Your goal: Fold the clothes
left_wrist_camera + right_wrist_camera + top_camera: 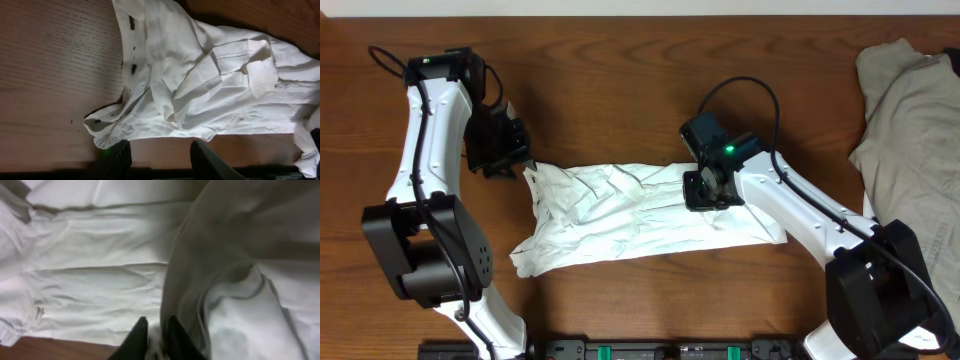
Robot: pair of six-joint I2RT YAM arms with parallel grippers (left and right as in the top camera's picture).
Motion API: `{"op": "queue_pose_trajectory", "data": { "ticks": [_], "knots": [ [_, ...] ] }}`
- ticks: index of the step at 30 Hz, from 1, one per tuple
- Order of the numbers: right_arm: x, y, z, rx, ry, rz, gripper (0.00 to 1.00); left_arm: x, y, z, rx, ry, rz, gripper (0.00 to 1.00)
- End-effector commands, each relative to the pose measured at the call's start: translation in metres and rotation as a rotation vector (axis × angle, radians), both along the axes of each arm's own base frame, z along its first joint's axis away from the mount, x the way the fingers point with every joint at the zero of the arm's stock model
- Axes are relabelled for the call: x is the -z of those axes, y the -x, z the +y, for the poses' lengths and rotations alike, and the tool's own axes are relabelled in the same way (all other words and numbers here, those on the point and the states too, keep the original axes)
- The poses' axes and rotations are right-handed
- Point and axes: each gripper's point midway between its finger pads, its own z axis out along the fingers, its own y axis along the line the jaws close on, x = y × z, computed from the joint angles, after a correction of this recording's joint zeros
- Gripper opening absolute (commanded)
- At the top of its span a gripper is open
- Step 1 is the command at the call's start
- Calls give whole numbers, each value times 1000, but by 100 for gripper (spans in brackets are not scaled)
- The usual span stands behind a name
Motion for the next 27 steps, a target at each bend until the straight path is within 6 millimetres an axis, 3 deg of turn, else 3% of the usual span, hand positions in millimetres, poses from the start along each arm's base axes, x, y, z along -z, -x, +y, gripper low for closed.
{"op": "queue_pose_trajectory", "data": {
  "ticks": [1, 7, 14, 24, 27],
  "knots": [
    [0, 5, 5, -48, -16, 19, 19, -1, 0, 1, -6, -3, 1, 41],
    [2, -4, -21, -1, 82, -9, 22, -1, -1, 1, -6, -3, 0, 42],
    [1, -17, -69, 165, 199, -24, 27, -1, -1, 1, -6, -4, 0, 41],
    [3, -13, -67, 88, 128, 28, 32, -1, -1, 1, -6, -4, -1, 42],
    [4, -8, -61, 46, 97, 48, 40, -1, -1, 1, -6, -3, 0, 42]
  ]
}}
